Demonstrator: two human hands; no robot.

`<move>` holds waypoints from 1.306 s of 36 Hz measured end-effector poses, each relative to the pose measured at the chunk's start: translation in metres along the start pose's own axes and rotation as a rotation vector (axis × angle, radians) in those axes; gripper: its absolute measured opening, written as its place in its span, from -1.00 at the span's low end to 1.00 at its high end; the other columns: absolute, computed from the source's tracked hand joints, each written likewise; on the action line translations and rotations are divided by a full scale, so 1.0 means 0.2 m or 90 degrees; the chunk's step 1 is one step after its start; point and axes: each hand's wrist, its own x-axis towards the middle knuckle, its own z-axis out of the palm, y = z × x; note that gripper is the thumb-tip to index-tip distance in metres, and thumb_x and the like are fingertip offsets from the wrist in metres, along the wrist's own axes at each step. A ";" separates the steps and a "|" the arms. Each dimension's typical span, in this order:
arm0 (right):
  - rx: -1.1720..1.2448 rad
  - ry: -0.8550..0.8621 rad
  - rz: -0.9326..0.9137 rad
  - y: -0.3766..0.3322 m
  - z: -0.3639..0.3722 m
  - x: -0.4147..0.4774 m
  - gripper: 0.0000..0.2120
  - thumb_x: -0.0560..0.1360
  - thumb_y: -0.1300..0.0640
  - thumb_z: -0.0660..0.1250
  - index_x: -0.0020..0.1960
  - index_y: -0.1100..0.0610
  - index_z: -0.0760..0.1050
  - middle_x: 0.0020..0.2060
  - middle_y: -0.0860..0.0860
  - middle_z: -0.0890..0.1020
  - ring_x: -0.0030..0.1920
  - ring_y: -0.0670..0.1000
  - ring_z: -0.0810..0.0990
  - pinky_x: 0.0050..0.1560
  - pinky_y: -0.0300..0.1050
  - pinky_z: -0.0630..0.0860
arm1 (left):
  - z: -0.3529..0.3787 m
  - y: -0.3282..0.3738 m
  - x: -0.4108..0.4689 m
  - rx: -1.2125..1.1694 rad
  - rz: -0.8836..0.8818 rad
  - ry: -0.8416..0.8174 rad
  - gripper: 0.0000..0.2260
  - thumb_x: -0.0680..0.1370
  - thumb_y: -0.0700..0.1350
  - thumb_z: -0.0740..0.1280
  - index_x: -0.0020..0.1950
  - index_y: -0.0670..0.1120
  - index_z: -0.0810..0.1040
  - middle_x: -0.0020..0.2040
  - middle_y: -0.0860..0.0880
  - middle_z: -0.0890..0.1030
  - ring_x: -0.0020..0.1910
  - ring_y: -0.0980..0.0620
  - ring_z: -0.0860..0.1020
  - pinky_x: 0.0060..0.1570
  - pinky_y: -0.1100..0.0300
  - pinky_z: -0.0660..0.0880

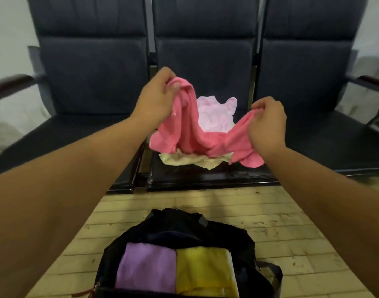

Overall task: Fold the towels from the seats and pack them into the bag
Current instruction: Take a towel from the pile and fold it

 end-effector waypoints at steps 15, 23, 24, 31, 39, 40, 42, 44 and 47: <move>0.172 -0.414 -0.040 -0.50 -0.52 -0.24 -0.84 0.56 0.04 0.41 -0.03 0.13 0.67 -0.14 0.04 0.73 -0.16 -0.05 0.69 -0.08 -0.10 0.61 | -0.26 0.69 -0.24 -0.034 0.086 -0.247 -0.88 0.59 -0.03 0.37 0.06 -0.05 0.61 -0.19 0.12 0.63 -0.23 0.22 0.55 -0.13 0.20 0.47; 0.308 -0.260 0.037 -0.72 -0.72 -0.27 -0.81 0.55 0.14 0.33 0.02 0.22 0.66 0.00 0.20 0.70 -0.11 0.04 0.65 0.03 0.06 0.61 | -0.42 0.78 -0.39 -0.213 -0.057 -0.303 -0.73 0.46 -0.13 0.50 0.14 -0.15 0.64 0.10 -0.21 0.68 0.09 -0.18 0.64 0.26 -0.17 0.49; 0.271 -0.265 0.027 -0.73 -0.74 -0.27 -0.80 0.54 0.14 0.34 0.01 0.24 0.66 -0.02 0.20 0.71 -0.14 0.01 0.63 -0.04 -0.01 0.59 | -0.43 0.78 -0.41 -0.295 -0.085 -0.270 -0.72 0.47 -0.15 0.48 0.16 -0.17 0.64 0.12 -0.26 0.65 0.07 -0.18 0.62 0.28 -0.21 0.44; 0.277 -0.434 -0.023 -0.79 -0.79 -0.40 -0.82 0.49 0.24 0.45 0.06 0.27 0.58 -0.06 0.19 0.69 -0.07 0.11 0.67 -0.01 0.04 0.62 | -0.49 0.87 -0.50 -0.409 -0.115 -0.224 -0.84 0.58 -0.19 0.37 0.12 -0.12 0.67 0.05 -0.16 0.70 0.07 -0.10 0.67 0.19 -0.04 0.57; 0.287 -0.341 0.005 -0.85 -0.72 -0.43 -0.78 0.59 0.16 0.33 0.01 0.33 0.61 -0.06 0.25 0.68 -0.08 0.18 0.63 -0.01 0.08 0.55 | -0.58 0.84 -0.56 -0.292 -0.125 -0.246 -0.56 0.39 0.10 0.54 0.17 -0.07 0.60 0.10 -0.07 0.69 0.12 -0.07 0.66 0.23 -0.13 0.54; 0.315 -0.322 0.032 -0.86 -0.71 -0.42 -0.78 0.59 0.15 0.31 -0.01 0.31 0.62 -0.07 0.22 0.69 -0.07 0.20 0.65 0.02 0.10 0.57 | -0.59 0.82 -0.58 -0.261 -0.128 -0.278 -0.54 0.38 0.09 0.56 0.20 -0.05 0.60 0.11 -0.04 0.69 0.12 -0.06 0.66 0.23 -0.12 0.54; 0.368 -0.282 0.075 -0.87 -0.70 -0.38 -0.78 0.59 0.14 0.30 0.00 0.28 0.64 -0.02 0.25 0.70 0.00 0.21 0.68 0.14 0.21 0.58 | -0.59 0.76 -0.61 -0.204 -0.145 -0.323 -0.69 0.45 0.00 0.52 0.15 -0.06 0.65 0.06 -0.03 0.71 0.07 -0.04 0.68 0.22 -0.09 0.55; 0.348 -0.257 0.068 -0.86 -0.71 -0.34 -0.83 0.56 0.17 0.31 -0.01 0.23 0.64 0.01 0.25 0.69 -0.02 0.14 0.65 0.16 0.22 0.57 | -0.58 0.71 -0.63 -0.240 -0.182 -0.306 -0.84 0.55 -0.08 0.43 0.06 -0.12 0.68 0.03 -0.10 0.72 0.01 -0.06 0.68 0.22 -0.14 0.54; 0.292 -0.341 0.010 -0.85 -0.72 -0.33 -0.86 0.50 0.24 0.39 0.04 0.09 0.63 0.04 0.10 0.68 0.06 0.09 0.65 0.12 0.07 0.59 | -0.59 0.71 -0.64 -0.339 -0.211 -0.263 -0.82 0.62 -0.14 0.32 0.13 -0.18 0.65 0.09 -0.14 0.69 0.08 -0.09 0.64 0.25 -0.09 0.52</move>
